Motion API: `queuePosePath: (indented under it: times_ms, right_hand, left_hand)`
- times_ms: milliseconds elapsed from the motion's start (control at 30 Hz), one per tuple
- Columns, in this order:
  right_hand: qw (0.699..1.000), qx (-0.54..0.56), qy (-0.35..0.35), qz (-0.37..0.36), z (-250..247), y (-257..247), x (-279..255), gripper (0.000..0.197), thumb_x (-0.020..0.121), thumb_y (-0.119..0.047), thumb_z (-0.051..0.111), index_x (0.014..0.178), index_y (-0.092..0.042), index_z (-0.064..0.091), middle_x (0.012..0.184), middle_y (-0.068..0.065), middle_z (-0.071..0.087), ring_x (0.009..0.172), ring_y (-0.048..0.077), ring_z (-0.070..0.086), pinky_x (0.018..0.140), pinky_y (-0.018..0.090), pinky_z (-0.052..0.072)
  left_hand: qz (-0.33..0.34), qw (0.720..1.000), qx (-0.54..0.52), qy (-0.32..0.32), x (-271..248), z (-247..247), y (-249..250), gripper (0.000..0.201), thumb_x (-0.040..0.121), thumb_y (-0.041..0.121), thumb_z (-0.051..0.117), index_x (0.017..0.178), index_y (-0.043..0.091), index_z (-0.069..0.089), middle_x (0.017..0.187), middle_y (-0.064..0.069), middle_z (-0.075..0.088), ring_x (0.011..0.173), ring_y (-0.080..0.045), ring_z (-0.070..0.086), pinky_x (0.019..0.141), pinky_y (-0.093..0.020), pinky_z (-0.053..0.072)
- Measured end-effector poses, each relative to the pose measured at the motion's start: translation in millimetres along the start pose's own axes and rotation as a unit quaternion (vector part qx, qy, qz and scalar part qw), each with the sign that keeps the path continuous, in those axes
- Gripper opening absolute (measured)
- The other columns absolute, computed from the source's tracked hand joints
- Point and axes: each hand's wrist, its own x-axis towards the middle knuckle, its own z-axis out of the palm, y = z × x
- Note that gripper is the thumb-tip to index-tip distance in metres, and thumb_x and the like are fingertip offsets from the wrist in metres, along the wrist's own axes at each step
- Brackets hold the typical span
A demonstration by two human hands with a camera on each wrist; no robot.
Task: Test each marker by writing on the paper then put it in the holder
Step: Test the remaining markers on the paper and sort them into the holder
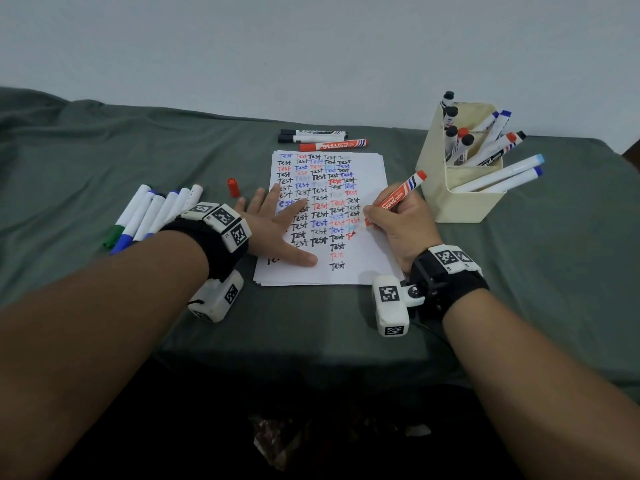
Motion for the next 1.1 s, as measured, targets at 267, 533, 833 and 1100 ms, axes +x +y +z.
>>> queuePosePath:
  times_ms: [267, 533, 833, 1100]
  right_hand:
    - [1.000, 0.004, 0.029, -0.002, -1.8, 1.3, -0.1, 0.017, 0.071, -0.025, 0.076, 0.069, -0.037, 0.064, 0.063, -0.010, 0.063, 0.063, 0.012, 0.060, 0.070, 0.037, 0.055]
    - [1.000, -0.008, 0.023, -0.002, -0.7, 1.5, 1.4, 0.014, 0.069, -0.034, 0.077, 0.071, -0.039, 0.064, 0.066, -0.011, 0.065, 0.066, 0.011, 0.062, 0.075, 0.041, 0.057]
    - [0.999, 0.008, 0.032, 0.000, -2.1, 4.7, 2.7, 0.024, 0.075, -0.020, 0.076, 0.068, -0.038, 0.062, 0.066, -0.010, 0.063, 0.067, 0.013, 0.062, 0.075, 0.040, 0.056]
    - [0.999, 0.013, 0.039, 0.008, -2.9, 3.9, 2.4, 0.022, 0.075, -0.020, 0.073, 0.069, -0.038, 0.062, 0.066, -0.010, 0.064, 0.068, 0.012, 0.062, 0.077, 0.042, 0.057]
  left_hand:
    - [-0.001, 1.000, 0.002, 0.002, 0.9, 0.7, 0.2, 0.134, 0.038, 0.111, 0.033, 0.143, 0.056, -0.027, 0.157, 0.001, -0.040, 0.147, -0.028, -0.031, 0.119, -0.056, -0.013]
    - [-0.002, 1.000, 0.003, 0.000, -0.4, -0.4, 0.9, 0.132, 0.041, 0.109, 0.035, 0.144, 0.054, -0.027, 0.157, -0.001, -0.040, 0.147, -0.028, -0.031, 0.119, -0.056, -0.013]
    - [-0.003, 1.000, 0.002, 0.000, 1.2, 0.4, -0.4, 0.133, 0.038, 0.110, 0.034, 0.142, 0.056, -0.028, 0.157, 0.000, -0.041, 0.147, -0.028, -0.032, 0.119, -0.057, -0.013]
    - [-0.003, 1.000, 0.006, 0.000, 2.6, 0.4, -0.5, 0.134, 0.038, 0.110, 0.034, 0.143, 0.055, -0.028, 0.157, 0.000, -0.040, 0.147, -0.028, -0.032, 0.119, -0.057, -0.012]
